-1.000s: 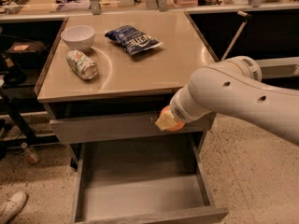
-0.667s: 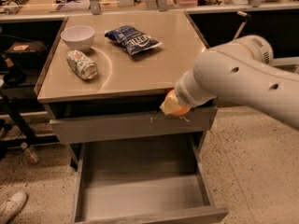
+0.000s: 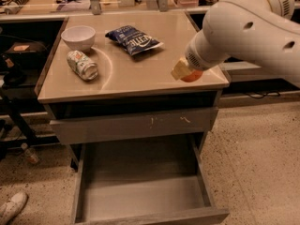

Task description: Pick orange from middle drawer and place on counter

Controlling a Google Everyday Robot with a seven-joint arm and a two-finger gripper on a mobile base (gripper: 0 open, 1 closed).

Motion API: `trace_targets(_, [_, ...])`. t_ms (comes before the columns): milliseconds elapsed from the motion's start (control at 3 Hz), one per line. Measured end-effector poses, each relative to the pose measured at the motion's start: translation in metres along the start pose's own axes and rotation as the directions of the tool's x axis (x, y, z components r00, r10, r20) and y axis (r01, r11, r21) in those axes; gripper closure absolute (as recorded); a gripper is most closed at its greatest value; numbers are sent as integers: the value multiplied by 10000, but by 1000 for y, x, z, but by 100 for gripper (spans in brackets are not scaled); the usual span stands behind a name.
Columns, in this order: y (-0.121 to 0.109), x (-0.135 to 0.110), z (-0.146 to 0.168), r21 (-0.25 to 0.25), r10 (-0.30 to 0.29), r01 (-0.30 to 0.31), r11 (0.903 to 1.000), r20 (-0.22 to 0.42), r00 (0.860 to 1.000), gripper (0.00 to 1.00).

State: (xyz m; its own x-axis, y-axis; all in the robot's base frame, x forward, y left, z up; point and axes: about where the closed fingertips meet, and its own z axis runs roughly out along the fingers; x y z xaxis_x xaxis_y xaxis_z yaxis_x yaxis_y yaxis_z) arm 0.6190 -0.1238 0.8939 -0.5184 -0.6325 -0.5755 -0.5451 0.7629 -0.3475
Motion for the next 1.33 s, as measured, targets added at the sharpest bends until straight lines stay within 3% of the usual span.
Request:
trace_targets(333, [-27, -30, 15, 116, 98, -100, 9999, 168, 9998, 100])
trace_targets(667, [-39, -60, 41, -220, -22, 25, 9998, 152, 9999, 100])
trace_targets(1333, [-18, -102, 97, -1383, -640, 644, 9883, 78, 9979, 100])
